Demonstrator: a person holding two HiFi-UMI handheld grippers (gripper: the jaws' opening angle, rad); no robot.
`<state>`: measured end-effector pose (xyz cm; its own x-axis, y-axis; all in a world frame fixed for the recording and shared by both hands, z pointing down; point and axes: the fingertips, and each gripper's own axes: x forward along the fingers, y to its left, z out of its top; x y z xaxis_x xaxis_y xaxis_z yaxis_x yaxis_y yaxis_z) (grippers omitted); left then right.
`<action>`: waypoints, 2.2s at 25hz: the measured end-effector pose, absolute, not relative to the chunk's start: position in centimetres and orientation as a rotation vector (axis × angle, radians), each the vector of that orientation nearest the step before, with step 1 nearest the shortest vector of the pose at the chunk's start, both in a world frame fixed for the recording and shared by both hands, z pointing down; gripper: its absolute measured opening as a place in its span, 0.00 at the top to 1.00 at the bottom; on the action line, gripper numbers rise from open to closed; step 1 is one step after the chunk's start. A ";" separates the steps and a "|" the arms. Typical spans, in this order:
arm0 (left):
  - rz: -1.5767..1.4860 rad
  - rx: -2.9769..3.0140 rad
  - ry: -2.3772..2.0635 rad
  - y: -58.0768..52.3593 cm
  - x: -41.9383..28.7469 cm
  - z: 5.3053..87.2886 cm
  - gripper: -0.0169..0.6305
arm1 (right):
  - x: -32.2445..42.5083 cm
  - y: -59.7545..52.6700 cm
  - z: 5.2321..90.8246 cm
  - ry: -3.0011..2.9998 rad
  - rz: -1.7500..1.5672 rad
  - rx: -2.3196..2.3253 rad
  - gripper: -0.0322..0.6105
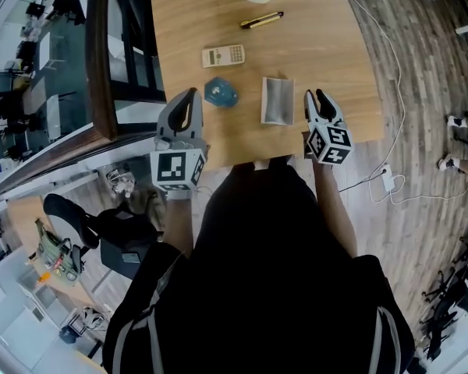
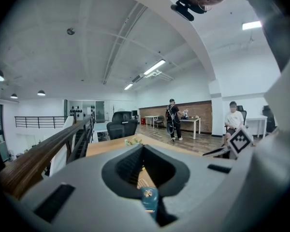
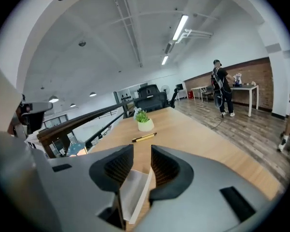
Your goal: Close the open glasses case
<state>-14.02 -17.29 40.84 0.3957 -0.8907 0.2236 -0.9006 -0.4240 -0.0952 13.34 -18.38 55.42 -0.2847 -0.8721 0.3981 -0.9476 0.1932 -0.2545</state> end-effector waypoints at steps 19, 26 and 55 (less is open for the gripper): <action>0.404 2.538 -1.715 -15.6 -15.7 40.9 0.98 | 9.4 -18.8 71.1 -2.071 1.042 1.533 0.76; 0.396 2.543 -1.716 -15.8 -15.5 40.6 0.98 | 10.3 -18.7 71.4 -1.999 0.965 1.528 0.89; 0.338 2.591 -1.683 -16.6 -14.9 40.4 0.98 | 7.0 -17.3 71.4 -1.635 -0.264 0.853 0.79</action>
